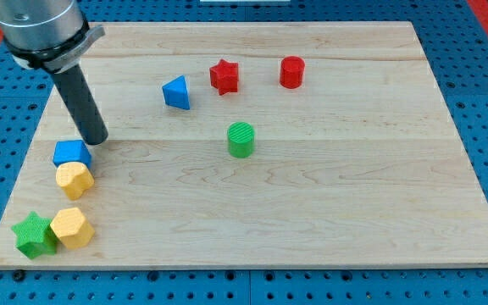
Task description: Push the blue cube along with yellow heart down and right
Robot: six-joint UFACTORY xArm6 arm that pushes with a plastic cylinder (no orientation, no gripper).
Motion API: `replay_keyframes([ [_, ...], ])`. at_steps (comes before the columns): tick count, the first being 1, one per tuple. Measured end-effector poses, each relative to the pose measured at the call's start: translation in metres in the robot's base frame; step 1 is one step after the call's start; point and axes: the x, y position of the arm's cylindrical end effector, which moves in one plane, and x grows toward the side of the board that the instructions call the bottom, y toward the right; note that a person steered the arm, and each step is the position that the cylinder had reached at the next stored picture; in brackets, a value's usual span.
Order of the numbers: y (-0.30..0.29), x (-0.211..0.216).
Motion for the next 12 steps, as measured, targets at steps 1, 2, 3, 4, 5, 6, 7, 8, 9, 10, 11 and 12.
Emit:
replay_keyframes([
  [1,-0.018,0.0],
  [2,-0.03,0.0],
  [3,-0.039,0.0],
  [4,-0.043,0.002],
  [5,-0.043,0.011],
  [6,-0.043,0.028],
  [7,-0.043,0.036],
  [8,-0.043,0.038],
  [9,-0.043,0.042],
  [10,-0.041,0.052],
  [11,-0.039,0.056],
  [12,-0.036,0.029],
])
